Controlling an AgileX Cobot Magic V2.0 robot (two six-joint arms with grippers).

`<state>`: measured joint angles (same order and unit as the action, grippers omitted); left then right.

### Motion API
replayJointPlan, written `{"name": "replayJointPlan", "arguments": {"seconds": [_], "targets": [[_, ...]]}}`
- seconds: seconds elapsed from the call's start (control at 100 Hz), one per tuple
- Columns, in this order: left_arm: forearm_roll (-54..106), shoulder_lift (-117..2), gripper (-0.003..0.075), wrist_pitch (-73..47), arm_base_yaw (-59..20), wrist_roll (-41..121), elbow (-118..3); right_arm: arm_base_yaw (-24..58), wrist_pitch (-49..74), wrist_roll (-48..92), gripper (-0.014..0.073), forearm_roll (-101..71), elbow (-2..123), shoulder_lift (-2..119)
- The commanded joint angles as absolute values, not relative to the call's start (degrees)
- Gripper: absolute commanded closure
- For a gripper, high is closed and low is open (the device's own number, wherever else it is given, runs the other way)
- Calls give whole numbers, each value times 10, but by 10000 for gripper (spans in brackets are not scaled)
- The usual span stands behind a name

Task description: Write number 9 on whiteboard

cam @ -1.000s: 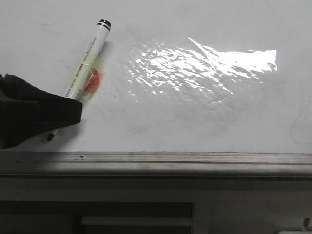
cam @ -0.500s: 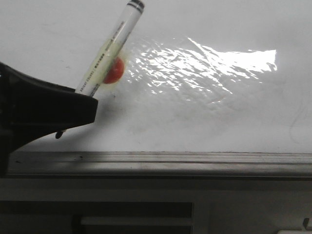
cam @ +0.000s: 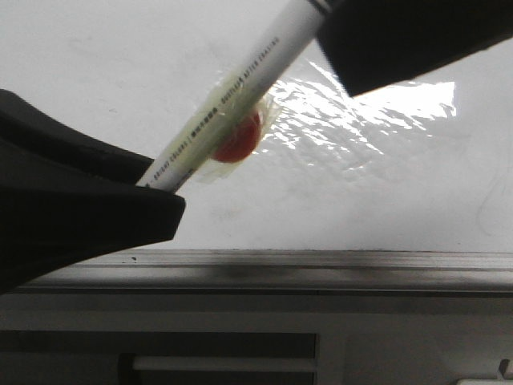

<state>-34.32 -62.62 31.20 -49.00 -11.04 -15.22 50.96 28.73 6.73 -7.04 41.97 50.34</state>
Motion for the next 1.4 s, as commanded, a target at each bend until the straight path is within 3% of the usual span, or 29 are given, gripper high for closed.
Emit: {"name": "replayJointPlan", "arguments": {"seconds": [0.0, 0.26, 0.54, 0.67, 0.84, 1.04, 1.15, 1.39], "targets": [[-358, -616, 741, 357, -495, -114, -167, 518, 237, 75, 196, -73, 452, 521], [-379, -616, 741, 355, -495, -113, -167, 532, 213, 75, 218, -88, 455, 561], [-379, -616, 741, 356, -495, -113, -167, 537, 197, 75, 559, -95, 455, 572], [-379, -616, 741, 355, -495, -113, -167, 537, 188, 75, 635, -95, 455, 572], [-379, -616, 721, 355, -495, -113, -167, 537, 187, 75, 644, -95, 455, 572], [-376, -613, 521, 350, -495, -113, -167, 537, 190, 75, 644, -95, 455, 572], [-341, -599, 464, 334, -495, -113, -167, 536, 203, 75, 644, -95, 455, 570], [-243, -490, 449, 316, -495, -113, -167, 505, 207, 75, 644, -95, 455, 541]]}}
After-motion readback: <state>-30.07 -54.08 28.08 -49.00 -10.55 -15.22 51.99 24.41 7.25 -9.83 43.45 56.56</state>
